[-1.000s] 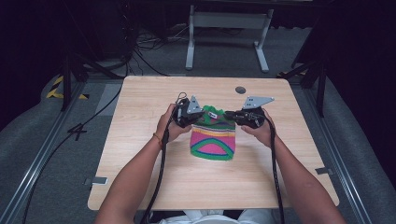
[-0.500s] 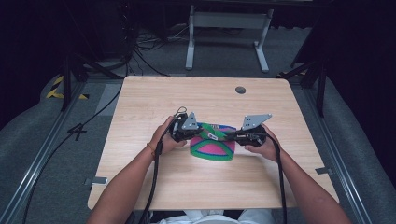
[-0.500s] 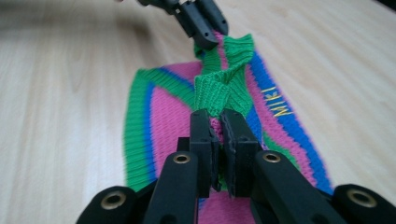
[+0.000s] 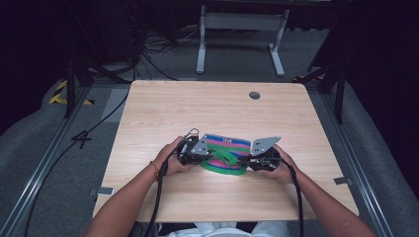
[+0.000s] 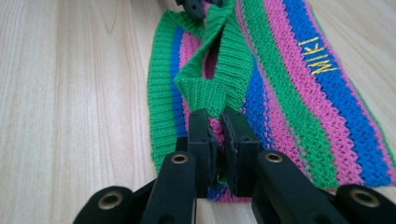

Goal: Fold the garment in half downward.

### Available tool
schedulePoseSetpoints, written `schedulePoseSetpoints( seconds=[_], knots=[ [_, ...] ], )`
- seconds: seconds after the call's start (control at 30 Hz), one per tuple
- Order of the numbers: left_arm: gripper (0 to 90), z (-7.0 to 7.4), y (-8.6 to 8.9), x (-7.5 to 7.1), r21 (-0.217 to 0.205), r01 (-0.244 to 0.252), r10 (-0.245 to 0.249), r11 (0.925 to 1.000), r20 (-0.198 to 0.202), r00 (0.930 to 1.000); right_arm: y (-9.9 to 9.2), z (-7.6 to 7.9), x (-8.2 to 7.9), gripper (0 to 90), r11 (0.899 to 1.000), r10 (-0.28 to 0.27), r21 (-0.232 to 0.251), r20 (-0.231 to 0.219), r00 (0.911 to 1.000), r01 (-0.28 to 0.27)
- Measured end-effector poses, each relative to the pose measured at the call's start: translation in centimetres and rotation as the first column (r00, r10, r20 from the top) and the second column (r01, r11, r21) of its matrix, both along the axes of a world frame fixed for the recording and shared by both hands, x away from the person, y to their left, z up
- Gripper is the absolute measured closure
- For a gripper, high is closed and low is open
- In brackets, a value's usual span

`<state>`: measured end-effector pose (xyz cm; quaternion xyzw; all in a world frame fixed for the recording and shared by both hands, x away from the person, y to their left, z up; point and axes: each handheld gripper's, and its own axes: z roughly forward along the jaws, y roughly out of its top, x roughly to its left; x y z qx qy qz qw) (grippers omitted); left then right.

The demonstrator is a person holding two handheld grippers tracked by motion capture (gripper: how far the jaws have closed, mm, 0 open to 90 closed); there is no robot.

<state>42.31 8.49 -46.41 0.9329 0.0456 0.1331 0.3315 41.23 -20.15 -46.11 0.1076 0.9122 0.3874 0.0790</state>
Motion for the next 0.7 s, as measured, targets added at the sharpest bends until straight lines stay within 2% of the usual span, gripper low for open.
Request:
schedulePoseSetpoints(
  seconds=[0.13, 0.23, 0.3, 0.37, 0.43, 0.5, 0.57, 0.6, 0.7],
  knots=[
    [79.9, -0.1, 0.1, -0.6, 0.019, 0.025, -0.024, 0.9995, -0.013, 0.9996, 0.0, -0.2, -0.2, 82.2, 1.000, -0.001, -0.023, -0.002, 1.0000, 0.001],
    [78.7, -0.4, 0.0, -1.3, 0.027, 0.023, -0.023, 0.9994, -0.006, 0.9997, -0.1, -0.4, -0.4, 79.4, 0.999, -0.013, -0.041, -0.015, 0.9998, 0.012],
    [77.5, -0.5, -0.3, -1.7, 0.032, 0.025, -0.026, 0.9992, 0.015, 0.9996, -0.1, -0.5, -0.6, 79.2, 0.998, -0.014, -0.055, -0.011, 0.9998, 0.013],
    [76.8, -0.5, -0.5, -1.9, 0.036, 0.015, -0.015, 0.9992, 0.016, 0.9998, -0.2, -0.5, -0.6, 79.4, 0.998, -0.021, -0.060, -0.008, 0.9997, 0.021],
    [77.6, -0.5, -0.6, -1.8, 0.049, 0.009, -0.010, 0.9987, 0.026, 0.9996, -0.2, -0.7, -0.4, 79.8, 0.998, -0.027, -0.064, 0.000, 0.9996, 0.027],
    [78.3, -0.7, -0.8, -1.6, 0.037, -0.010, 0.008, 0.9993, 0.046, 0.9989, -0.3, -0.8, 0.0, 79.8, 0.998, -0.032, -0.057, 0.007, 0.9995, 0.032],
    [78.4, -0.7, -1.0, -1.2, 0.031, -0.028, 0.026, 0.9992, 0.038, 0.9989, -0.5, -0.9, 0.6, 79.8, 0.997, -0.052, -0.056, 0.027, 0.9983, 0.053],
    [78.4, -0.8, -1.1, -1.0, 0.019, -0.037, 0.036, 0.9991, 0.043, 0.9984, -0.7, -1.0, 1.0, 79.8, 0.997, -0.062, -0.049, 0.017, 0.9979, 0.063],
    [78.5, -0.9, -1.5, -0.4, 0.013, -0.050, 0.049, 0.9987, 0.037, 0.9981, -1.1, -1.1, 2.0, 79.8, 0.994, -0.098, -0.038, 0.027, 0.9949, 0.099]
  ],
)
